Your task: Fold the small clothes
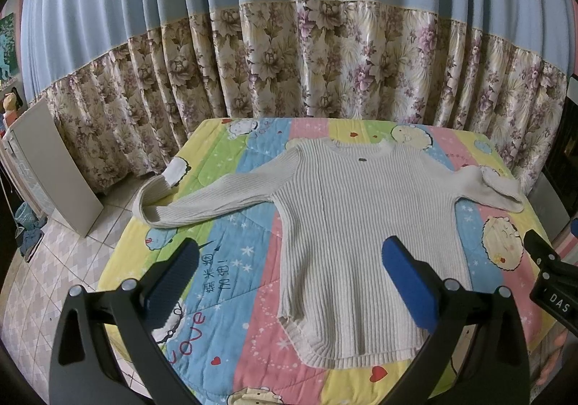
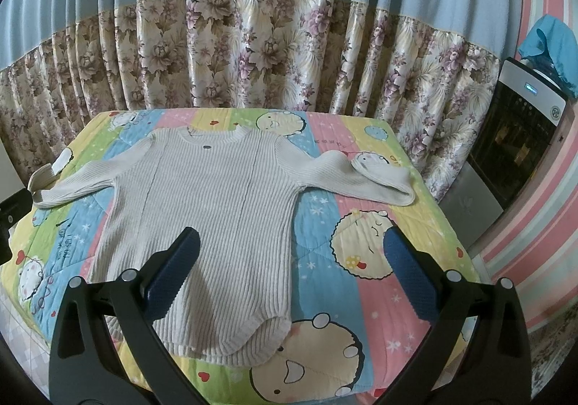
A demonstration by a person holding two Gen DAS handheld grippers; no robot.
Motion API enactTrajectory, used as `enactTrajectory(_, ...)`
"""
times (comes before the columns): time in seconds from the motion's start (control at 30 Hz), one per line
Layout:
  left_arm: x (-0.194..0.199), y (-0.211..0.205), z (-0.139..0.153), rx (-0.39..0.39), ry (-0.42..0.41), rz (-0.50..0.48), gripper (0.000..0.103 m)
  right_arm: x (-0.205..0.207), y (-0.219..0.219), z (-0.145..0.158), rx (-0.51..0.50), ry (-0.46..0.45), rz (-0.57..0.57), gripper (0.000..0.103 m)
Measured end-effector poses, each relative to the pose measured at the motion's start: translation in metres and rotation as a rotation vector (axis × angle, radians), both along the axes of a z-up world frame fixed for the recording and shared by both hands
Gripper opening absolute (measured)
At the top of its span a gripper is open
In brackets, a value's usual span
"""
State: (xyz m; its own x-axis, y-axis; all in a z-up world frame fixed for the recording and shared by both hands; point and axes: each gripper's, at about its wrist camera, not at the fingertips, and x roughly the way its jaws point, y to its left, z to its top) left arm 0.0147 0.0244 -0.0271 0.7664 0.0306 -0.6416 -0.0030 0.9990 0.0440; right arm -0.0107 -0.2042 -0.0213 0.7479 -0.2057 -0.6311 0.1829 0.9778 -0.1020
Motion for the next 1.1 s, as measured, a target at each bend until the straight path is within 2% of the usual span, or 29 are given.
enactTrajectory(0.17, 0.002, 0.002, -0.008, 0.005, 0.01, -0.013, 0.101, 0.007, -0.006, -0.012, 0.001, 0.015, -0.002, 0.1)
enactTrajectory(0.4, 0.029, -0.018, -0.026, 0.024, 0.038, -0.039, 0.101, 0.035, -0.029, -0.029, 0.013, 0.027, 0.021, 0.1)
enactTrajectory(0.6, 0.075, -0.042, -0.044, 0.041, 0.075, -0.075, 0.101, 0.064, -0.052, -0.045, -0.016, -0.002, 0.066, 0.1)
enactTrajectory(0.9, 0.151, -0.073, -0.06, 0.027, 0.032, -0.093, 0.101, 0.122, -0.093, -0.071, -0.167, 0.005, 0.111, 0.1)
enactTrajectory(1.0, 0.172, -0.086, -0.065, 0.05, 0.034, -0.102, 0.101, 0.143, -0.11, -0.085, -0.201, 0.022, 0.126, 0.1)
enactTrajectory(1.1, 0.195, -0.103, -0.074, 0.112, 0.066, -0.107, 0.101, 0.165, -0.132, -0.098, -0.198, 0.046, 0.121, 0.1)
